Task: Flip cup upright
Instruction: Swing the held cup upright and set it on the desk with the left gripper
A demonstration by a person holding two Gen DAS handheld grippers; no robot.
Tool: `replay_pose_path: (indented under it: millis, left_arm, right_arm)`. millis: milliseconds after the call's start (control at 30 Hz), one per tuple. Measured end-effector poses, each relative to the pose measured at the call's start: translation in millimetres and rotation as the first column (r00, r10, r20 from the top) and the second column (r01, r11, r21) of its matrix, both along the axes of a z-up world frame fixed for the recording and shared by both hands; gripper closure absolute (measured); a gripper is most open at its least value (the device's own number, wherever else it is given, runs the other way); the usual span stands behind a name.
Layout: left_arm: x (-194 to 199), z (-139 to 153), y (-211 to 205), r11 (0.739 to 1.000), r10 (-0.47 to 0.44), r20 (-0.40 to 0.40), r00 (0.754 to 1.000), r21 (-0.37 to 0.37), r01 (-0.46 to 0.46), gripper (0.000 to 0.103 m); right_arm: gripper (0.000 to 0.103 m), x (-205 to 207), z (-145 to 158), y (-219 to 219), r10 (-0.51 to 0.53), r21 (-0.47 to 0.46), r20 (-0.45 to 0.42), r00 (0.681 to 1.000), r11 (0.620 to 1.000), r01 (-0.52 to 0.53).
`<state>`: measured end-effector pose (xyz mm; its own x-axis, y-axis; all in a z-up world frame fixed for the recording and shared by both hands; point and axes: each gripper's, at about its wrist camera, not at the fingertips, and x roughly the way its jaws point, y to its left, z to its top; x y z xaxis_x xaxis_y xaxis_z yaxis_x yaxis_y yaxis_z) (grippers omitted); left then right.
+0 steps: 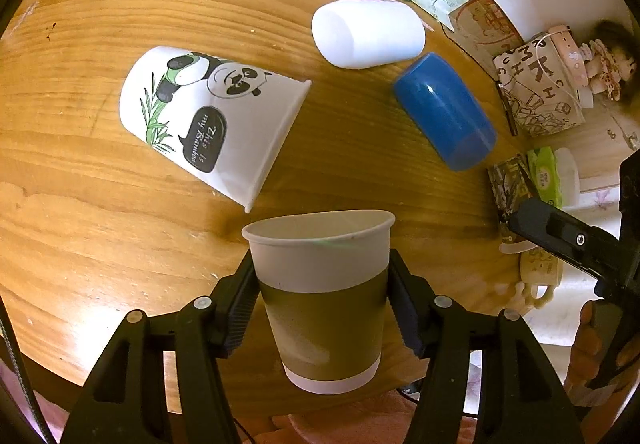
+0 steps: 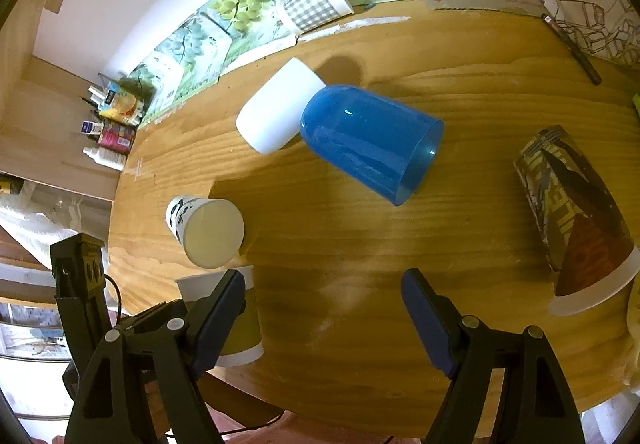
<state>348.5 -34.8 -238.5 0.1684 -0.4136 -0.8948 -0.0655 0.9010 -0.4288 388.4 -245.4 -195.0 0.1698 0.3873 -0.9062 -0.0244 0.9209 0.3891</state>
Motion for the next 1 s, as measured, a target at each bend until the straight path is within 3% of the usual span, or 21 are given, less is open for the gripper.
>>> replay_pose_path:
  millis: [867, 1000]
  left_arm:
    - [10, 1, -14, 0.998, -0.020, -0.005, 1.000, 0.053, 0.020, 0.032]
    - [11, 7, -16, 0.998, -0.026, 0.018, 1.000, 0.050, 0.025, 0.021]
  right_arm:
    - [0.022, 9, -17, 1, 0.040, 0.030, -0.048, 0.998, 0.999, -0.038]
    - [0.022, 11, -18, 3, 0.055, 0.035, -0.054, 0.997, 0.998, -0.053]
